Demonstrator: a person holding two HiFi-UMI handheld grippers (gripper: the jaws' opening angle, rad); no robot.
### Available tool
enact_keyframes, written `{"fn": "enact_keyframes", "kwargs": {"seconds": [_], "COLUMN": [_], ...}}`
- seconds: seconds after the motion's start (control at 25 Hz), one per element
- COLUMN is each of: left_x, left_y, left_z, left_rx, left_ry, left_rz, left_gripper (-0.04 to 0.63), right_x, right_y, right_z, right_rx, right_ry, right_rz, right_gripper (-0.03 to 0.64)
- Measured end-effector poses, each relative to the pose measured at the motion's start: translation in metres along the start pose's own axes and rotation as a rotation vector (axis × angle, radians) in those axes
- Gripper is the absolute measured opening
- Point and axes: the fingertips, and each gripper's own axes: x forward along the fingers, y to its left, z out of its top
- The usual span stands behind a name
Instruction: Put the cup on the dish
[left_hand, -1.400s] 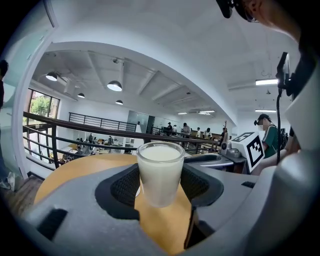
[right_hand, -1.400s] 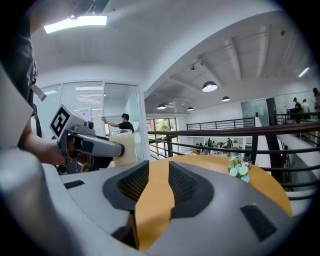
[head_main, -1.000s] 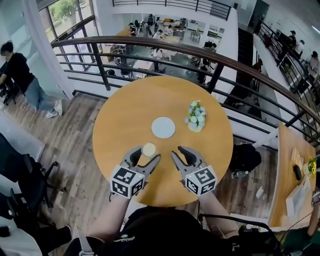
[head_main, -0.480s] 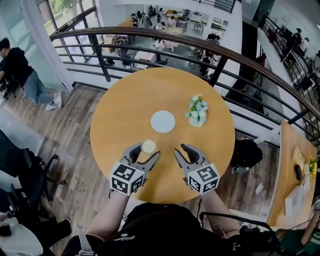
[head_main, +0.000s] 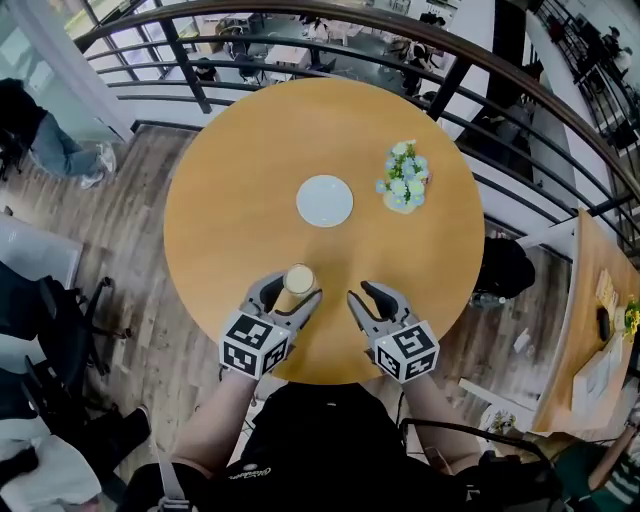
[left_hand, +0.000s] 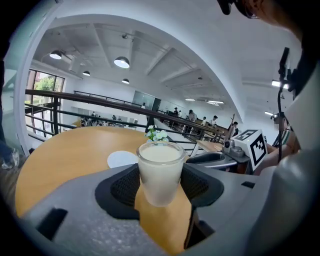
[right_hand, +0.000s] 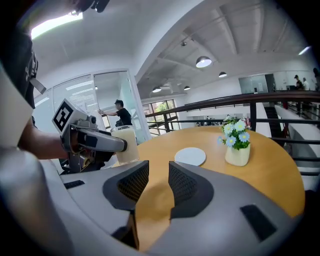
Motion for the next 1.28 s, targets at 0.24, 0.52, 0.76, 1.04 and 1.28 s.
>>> {"fn": "enact_keyframes", "kwargs": {"seconds": [0.24, 0.52, 0.76, 1.04, 1.28], "left_x": [0.024, 0.051, 0.090, 0.147, 0.193], "left_y": [0.011, 0.028, 0.060, 0.101, 0.135], "left_z": [-0.022, -0.024, -0.003, 0.020, 0.022], "left_rx": [-0.031, -0.046, 0.006, 0.048, 0.079], "left_ry": [0.052, 0.067, 0.045, 0.034, 0.059], "left_rz": [-0.009, 0.001, 0.037, 0.090, 0.144], "left_gripper": [0.253, 0.253, 0.253, 0.253, 0.253], "right_x": [0.016, 0.028, 0.035, 0.048, 0.061], "right_y": [-0.018, -0.035, -0.046, -0.062, -0.070], "right_z": [-0.018, -0.021, -0.022, -0.026, -0.022], "right_rx": [0.031, 0.043, 0.043, 0.057, 0.053], "right_ry": [0.037, 0.048, 0.051, 0.053, 0.053], "right_rz": [-0.006, -0.010, -0.023, -0.053, -0.057], "right_gripper": [0.109, 0.109, 0.109, 0.109, 0.108]}}
